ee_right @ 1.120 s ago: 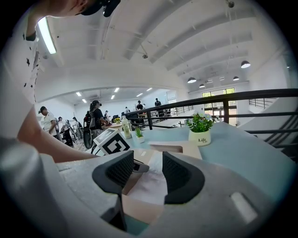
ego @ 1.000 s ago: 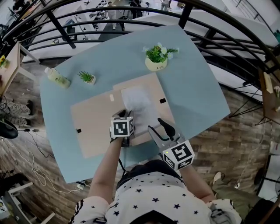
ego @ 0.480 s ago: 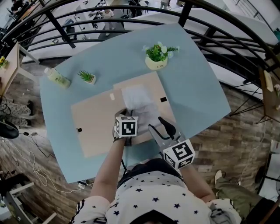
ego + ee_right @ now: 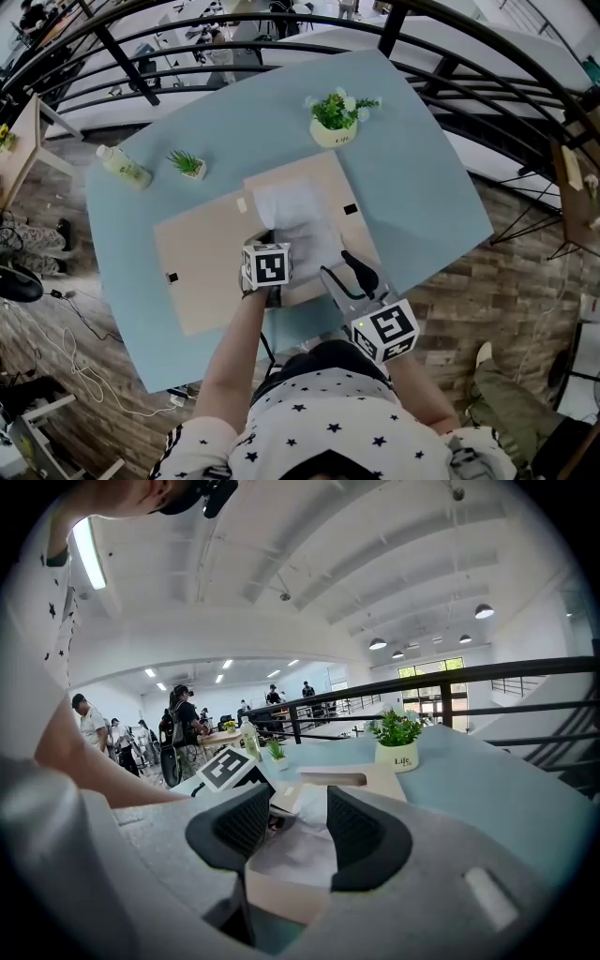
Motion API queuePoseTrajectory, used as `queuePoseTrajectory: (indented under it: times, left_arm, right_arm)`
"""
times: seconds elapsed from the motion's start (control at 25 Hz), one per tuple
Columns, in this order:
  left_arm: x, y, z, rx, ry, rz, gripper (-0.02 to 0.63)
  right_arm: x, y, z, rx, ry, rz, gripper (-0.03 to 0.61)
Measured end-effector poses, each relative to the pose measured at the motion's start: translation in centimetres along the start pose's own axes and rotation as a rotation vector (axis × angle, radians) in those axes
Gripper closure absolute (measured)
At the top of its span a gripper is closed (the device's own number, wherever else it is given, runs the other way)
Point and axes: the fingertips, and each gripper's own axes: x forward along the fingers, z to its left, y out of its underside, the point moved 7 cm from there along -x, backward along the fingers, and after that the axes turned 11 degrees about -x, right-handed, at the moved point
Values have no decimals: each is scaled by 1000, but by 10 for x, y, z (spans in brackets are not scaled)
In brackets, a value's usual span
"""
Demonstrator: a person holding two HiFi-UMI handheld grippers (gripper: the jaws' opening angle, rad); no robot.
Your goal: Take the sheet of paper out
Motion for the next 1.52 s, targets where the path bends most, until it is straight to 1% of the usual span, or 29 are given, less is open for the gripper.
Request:
queuePoseTrajectory:
  times: [0.12,0.32,0.56,0.72,1.24,1.52]
  left_arm:
    - [0,2,4,-9,20,12,609]
    - [-15,6,15,-66,46,-1,611]
    - [-47,3,22,-33,74,-72,611]
    - [-67,9,34,-39,67,-100,611]
    - [-139,46,72,-68,64,-183,611]
    - [-179,69,92,-100,67,-237,611]
  right_arm:
    - [-3,0,6,4,9,-2,400]
    - [-12,1,19,6,24,-5,400]
    - [-22,2,40,2,39,-17,400]
    - [-29,1,59,-4,37,-24,400]
    - [-54,3,129,-30,25,-45,400]
    - [-67,4,169,-45,16,-64,400]
